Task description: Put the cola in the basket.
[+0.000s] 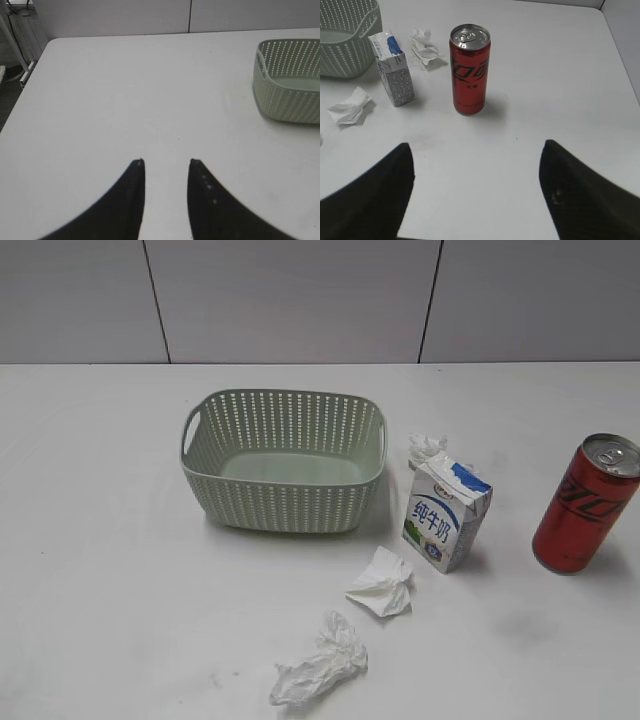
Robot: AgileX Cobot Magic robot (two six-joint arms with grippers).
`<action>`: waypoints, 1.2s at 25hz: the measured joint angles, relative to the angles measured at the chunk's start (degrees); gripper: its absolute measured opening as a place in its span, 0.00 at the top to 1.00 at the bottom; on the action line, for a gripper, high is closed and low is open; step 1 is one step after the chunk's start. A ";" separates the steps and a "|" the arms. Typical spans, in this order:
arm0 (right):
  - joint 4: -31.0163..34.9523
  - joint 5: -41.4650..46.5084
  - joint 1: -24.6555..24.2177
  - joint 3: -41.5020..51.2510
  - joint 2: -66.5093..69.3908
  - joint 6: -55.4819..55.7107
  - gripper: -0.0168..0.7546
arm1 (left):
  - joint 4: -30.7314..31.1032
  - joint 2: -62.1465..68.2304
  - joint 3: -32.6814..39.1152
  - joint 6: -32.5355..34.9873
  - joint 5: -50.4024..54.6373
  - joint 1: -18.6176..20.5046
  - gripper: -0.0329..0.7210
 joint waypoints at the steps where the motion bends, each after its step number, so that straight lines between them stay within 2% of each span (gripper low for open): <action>1: 0.05 0.00 0.00 0.00 0.00 0.00 0.22 | 0.00 0.00 0.00 0.00 0.00 0.00 0.64; 17: 0.05 -0.12 0.00 0.00 2.62 -0.05 0.22 | 0.00 0.00 0.00 0.00 0.00 0.00 0.65; 26: 0.19 -0.38 0.00 -0.16 22.13 -0.05 0.22 | 0.00 0.00 0.00 0.00 0.00 0.00 0.65; 30: 2.40 -2.31 0.00 -1.83 32.01 -0.05 0.22 | 0.00 0.00 0.00 0.00 0.00 0.00 0.65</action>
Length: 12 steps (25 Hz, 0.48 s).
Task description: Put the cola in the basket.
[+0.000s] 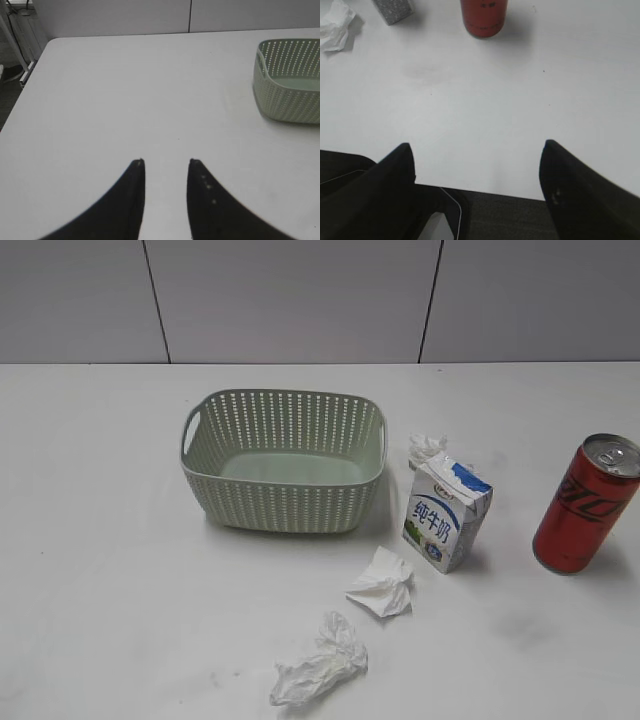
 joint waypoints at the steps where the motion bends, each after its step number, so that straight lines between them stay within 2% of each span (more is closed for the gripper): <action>1: 0.64 -0.79 0.00 -0.73 2.10 -0.11 0.22 | 0.00 0.00 0.00 0.00 0.00 0.00 0.65; 12: 1.57 -8.50 0.00 -10.98 26.77 -0.05 0.12 | 0.00 0.00 0.00 0.00 0.00 0.00 0.65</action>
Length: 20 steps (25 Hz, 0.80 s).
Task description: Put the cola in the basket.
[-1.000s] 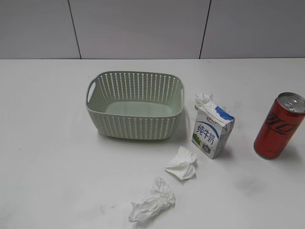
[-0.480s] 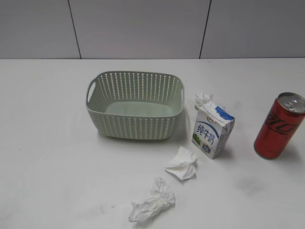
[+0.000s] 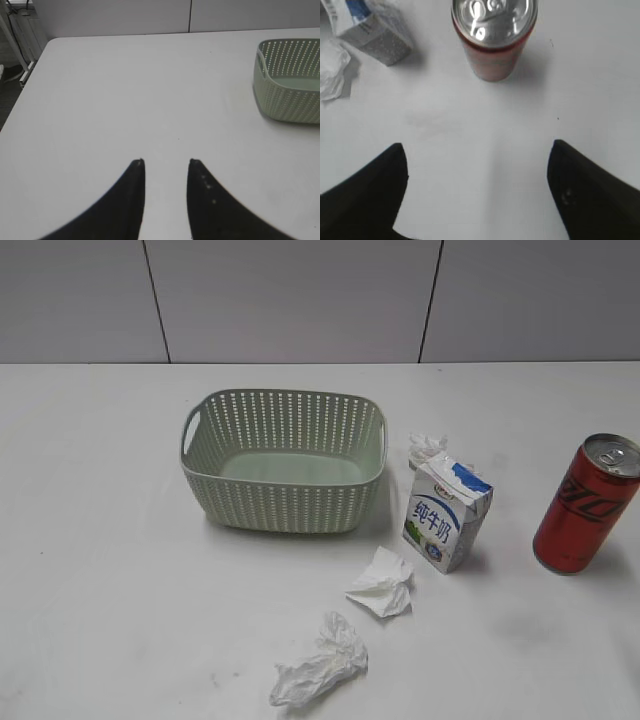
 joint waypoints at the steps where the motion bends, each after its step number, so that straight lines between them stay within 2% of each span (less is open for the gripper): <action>1: 0.00 -0.93 0.00 -0.96 2.39 -0.05 0.12 | 0.00 0.00 0.00 0.00 0.00 0.00 0.65; 11: -0.23 -7.74 0.00 -10.69 24.21 -0.06 0.12 | 0.00 0.00 0.00 0.00 0.00 0.00 0.65; 20: -0.63 -8.28 0.00 -16.64 37.26 -0.18 0.12 | 0.00 0.00 0.00 0.00 0.00 0.00 0.65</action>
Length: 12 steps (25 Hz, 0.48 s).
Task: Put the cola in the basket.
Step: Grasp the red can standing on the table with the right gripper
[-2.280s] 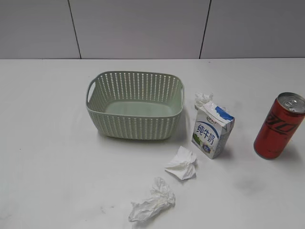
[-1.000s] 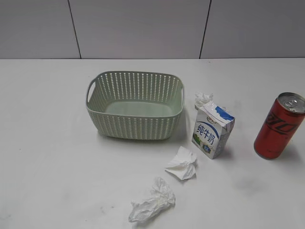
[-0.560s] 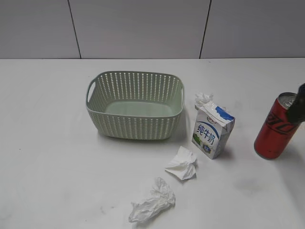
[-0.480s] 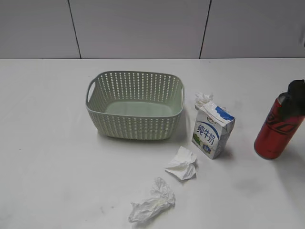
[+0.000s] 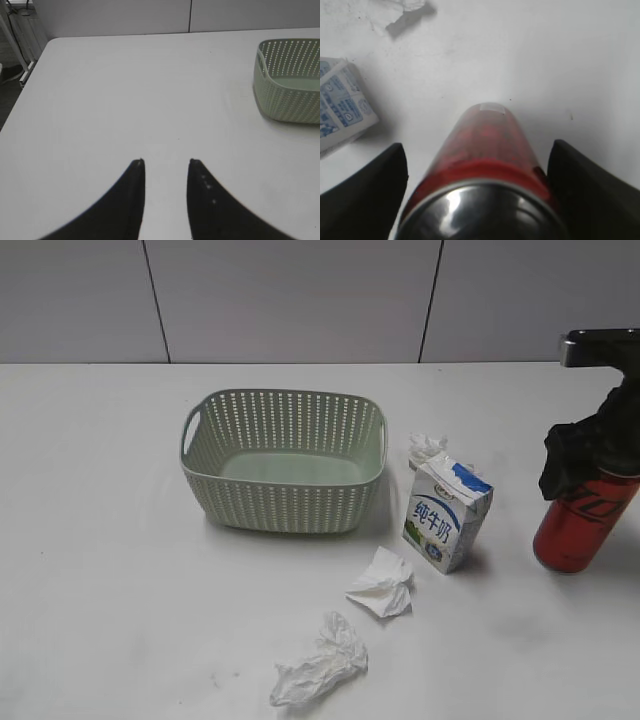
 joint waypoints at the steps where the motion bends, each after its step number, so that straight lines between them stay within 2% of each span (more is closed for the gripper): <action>1: 0.00 0.53 0.00 -0.47 0.84 0.06 0.12 | 0.00 0.00 0.00 0.00 0.00 0.00 0.65; 5: 0.00 2.42 0.00 -1.10 2.24 0.17 0.15 | 0.00 0.00 0.00 0.00 0.00 0.00 0.65; 9: -0.44 3.39 0.00 -2.15 2.24 0.30 0.31 | 0.00 0.00 0.00 0.00 0.00 0.00 0.65; 12: -0.34 5.12 0.00 -3.20 2.30 0.34 0.31 | 0.00 0.00 0.00 0.00 0.00 0.00 0.65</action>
